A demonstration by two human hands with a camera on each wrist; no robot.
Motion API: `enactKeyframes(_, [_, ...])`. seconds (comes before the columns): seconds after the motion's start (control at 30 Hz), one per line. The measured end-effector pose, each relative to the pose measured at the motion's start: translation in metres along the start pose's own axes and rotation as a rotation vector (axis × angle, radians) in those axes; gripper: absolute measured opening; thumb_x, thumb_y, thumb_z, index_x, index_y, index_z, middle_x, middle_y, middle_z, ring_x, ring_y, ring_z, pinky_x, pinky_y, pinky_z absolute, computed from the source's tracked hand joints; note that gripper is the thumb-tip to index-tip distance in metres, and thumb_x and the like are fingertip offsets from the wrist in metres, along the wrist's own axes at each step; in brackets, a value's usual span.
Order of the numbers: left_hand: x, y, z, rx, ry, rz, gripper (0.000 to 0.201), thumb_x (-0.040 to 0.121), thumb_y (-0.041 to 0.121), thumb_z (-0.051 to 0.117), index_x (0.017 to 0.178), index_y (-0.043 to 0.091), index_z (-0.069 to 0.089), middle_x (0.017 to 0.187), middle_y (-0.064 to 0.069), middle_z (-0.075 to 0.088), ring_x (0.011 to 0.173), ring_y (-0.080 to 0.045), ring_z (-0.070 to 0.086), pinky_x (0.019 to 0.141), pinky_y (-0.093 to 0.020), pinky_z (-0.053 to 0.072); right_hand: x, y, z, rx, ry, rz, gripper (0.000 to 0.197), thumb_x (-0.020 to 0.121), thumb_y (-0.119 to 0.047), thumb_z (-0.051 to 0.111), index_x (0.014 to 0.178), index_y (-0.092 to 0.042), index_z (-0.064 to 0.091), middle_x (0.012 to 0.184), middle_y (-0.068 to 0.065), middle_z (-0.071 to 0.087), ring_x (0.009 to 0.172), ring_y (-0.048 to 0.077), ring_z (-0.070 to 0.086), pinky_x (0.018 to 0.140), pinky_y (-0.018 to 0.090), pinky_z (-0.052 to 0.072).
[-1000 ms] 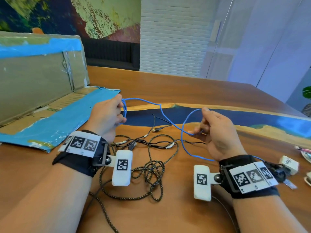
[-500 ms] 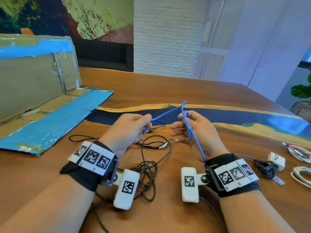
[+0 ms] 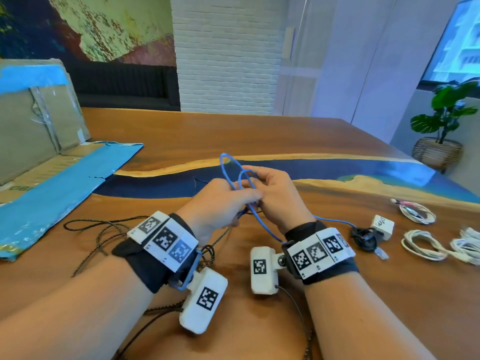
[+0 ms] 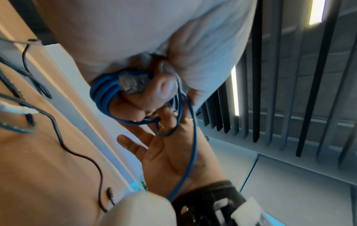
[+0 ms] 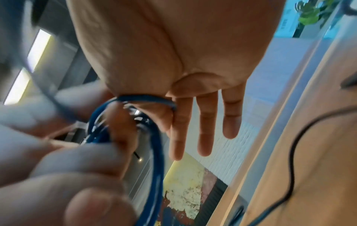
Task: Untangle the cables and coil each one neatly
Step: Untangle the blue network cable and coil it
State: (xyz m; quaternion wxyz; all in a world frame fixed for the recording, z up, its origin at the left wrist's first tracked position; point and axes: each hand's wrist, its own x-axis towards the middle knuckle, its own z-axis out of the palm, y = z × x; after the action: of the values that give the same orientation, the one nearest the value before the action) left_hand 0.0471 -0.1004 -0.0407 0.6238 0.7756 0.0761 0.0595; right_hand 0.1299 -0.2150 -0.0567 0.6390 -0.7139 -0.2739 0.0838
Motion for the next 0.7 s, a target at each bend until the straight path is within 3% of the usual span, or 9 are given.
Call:
enactKeyframes(0.07, [0.005, 0.003, 0.001, -0.041, 0.053, 0.001, 0.036, 0.099, 0.029, 0.062, 0.067, 0.014, 0.065, 0.048, 0.004, 0.03, 0.042, -0.015, 0.03, 0.05, -0.027, 0.031, -0.002, -0.007, -0.017, -0.055, 0.023, 0.017, 0.025, 0.102, -0.012, 0.06, 0.125, -0.014, 0.069, 0.095, 0.003, 0.077, 0.075, 0.01, 0.065, 0.063, 0.019, 0.05])
enactKeyframes(0.13, [0.011, 0.005, -0.003, -0.085, 0.117, 0.015, 0.036, 0.102, 0.03, 0.058, 0.073, 0.01, 0.06, 0.05, 0.003, 0.034, 0.042, -0.015, 0.03, 0.052, -0.028, 0.028, -0.009, -0.014, -0.042, -0.138, -0.007, 0.034, 0.028, 0.102, -0.024, 0.061, 0.128, -0.017, 0.068, 0.099, -0.002, 0.075, 0.07, -0.006, 0.062, 0.054, 0.007, 0.043])
enactKeyframes(0.2, [0.017, 0.006, -0.008, -0.109, 0.202, 0.027, 0.033, 0.103, 0.032, 0.056, 0.077, 0.012, 0.058, 0.05, 0.006, 0.04, 0.042, -0.015, 0.032, 0.051, -0.028, 0.027, -0.018, -0.019, -0.069, -0.265, -0.109, 0.047, 0.026, 0.098, -0.037, 0.065, 0.121, -0.027, 0.072, 0.102, -0.01, 0.077, 0.076, -0.012, 0.063, 0.062, 0.007, 0.046])
enactKeyframes(0.3, [0.024, 0.011, -0.015, -0.184, 0.264, 0.053, 0.033, 0.105, 0.032, 0.054, 0.078, 0.012, 0.056, 0.052, 0.004, 0.04, 0.042, -0.015, 0.033, 0.045, -0.024, 0.031, -0.028, -0.014, -0.098, -0.56, -0.315, 0.144, 0.044, 0.083, -0.042, 0.082, 0.125, -0.035, 0.071, 0.103, -0.013, 0.076, 0.093, -0.005, 0.068, 0.09, 0.018, 0.051])
enactKeyframes(0.37, [0.025, 0.017, -0.015, -0.218, 0.262, 0.078, 0.035, 0.106, 0.03, 0.051, 0.079, 0.01, 0.055, 0.053, 0.002, 0.035, 0.042, -0.014, 0.033, 0.05, -0.025, 0.035, -0.032, -0.004, -0.106, -0.769, -0.387, 0.216, 0.048, 0.079, -0.039, 0.087, 0.124, -0.038, 0.071, 0.105, -0.014, 0.073, 0.094, -0.004, 0.067, 0.093, 0.022, 0.05])
enactKeyframes(0.43, [0.023, 0.023, -0.013, -0.241, 0.247, 0.098, 0.034, 0.107, 0.03, 0.05, 0.08, 0.009, 0.055, 0.05, 0.005, 0.034, 0.042, -0.014, 0.032, 0.061, -0.03, 0.037, -0.031, 0.003, -0.113, -0.884, -0.304, 0.196, 0.029, 0.083, -0.037, 0.083, 0.111, -0.039, 0.076, 0.104, -0.015, 0.072, 0.098, 0.0, 0.066, 0.092, 0.028, 0.052])
enactKeyframes(0.5, [0.021, 0.026, -0.01, -0.241, 0.23, 0.108, 0.033, 0.108, 0.03, 0.05, 0.082, 0.009, 0.055, 0.047, 0.006, 0.032, 0.043, -0.015, 0.032, 0.067, -0.033, 0.042, -0.028, 0.002, -0.122, -0.907, -0.162, 0.163, 0.01, 0.092, -0.036, 0.074, 0.099, -0.032, 0.08, 0.097, -0.012, 0.073, 0.094, 0.005, 0.065, 0.08, 0.025, 0.051])
enactKeyframes(0.6, [0.017, 0.025, -0.008, -0.205, 0.189, 0.101, 0.033, 0.108, 0.031, 0.049, 0.087, 0.007, 0.056, 0.047, 0.005, 0.027, 0.046, -0.016, 0.031, 0.072, -0.035, 0.046, -0.023, 0.001, -0.139, -0.929, -0.011, 0.187, 0.016, 0.097, -0.036, 0.068, 0.092, -0.025, 0.079, 0.088, -0.007, 0.071, 0.085, 0.009, 0.063, 0.065, 0.021, 0.043])
enactKeyframes(0.7, [0.013, 0.021, -0.009, -0.182, 0.163, 0.097, 0.033, 0.108, 0.031, 0.048, 0.089, 0.006, 0.056, 0.049, 0.005, 0.026, 0.047, -0.016, 0.031, 0.071, -0.034, 0.046, -0.02, 0.003, -0.151, -0.882, 0.074, 0.198, 0.015, 0.095, -0.032, 0.069, 0.086, -0.025, 0.078, 0.082, -0.004, 0.071, 0.078, 0.014, 0.065, 0.063, 0.025, 0.046])
